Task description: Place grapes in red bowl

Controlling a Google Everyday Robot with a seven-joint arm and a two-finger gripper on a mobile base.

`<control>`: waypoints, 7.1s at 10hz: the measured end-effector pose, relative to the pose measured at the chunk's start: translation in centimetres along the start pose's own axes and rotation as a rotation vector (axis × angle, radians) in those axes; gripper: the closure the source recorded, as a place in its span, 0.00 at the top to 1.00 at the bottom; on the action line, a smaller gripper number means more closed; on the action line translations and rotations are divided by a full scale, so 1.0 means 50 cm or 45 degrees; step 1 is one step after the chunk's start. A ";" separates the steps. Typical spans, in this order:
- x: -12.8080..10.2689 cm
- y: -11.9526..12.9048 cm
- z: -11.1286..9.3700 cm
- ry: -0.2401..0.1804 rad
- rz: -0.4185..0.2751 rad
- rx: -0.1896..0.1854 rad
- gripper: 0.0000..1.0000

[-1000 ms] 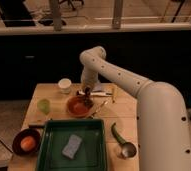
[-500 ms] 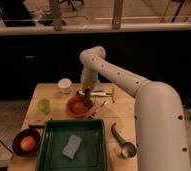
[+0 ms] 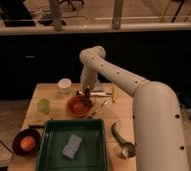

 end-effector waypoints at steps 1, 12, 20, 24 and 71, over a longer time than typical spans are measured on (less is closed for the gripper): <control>0.000 -0.001 0.001 -0.006 -0.008 0.001 0.02; -0.001 0.014 0.002 -0.051 -0.058 0.020 0.02; -0.003 0.027 0.004 -0.099 -0.112 0.028 0.02; -0.003 0.029 0.005 -0.122 -0.151 0.028 0.02; -0.020 0.069 -0.001 -0.206 -0.198 0.073 0.80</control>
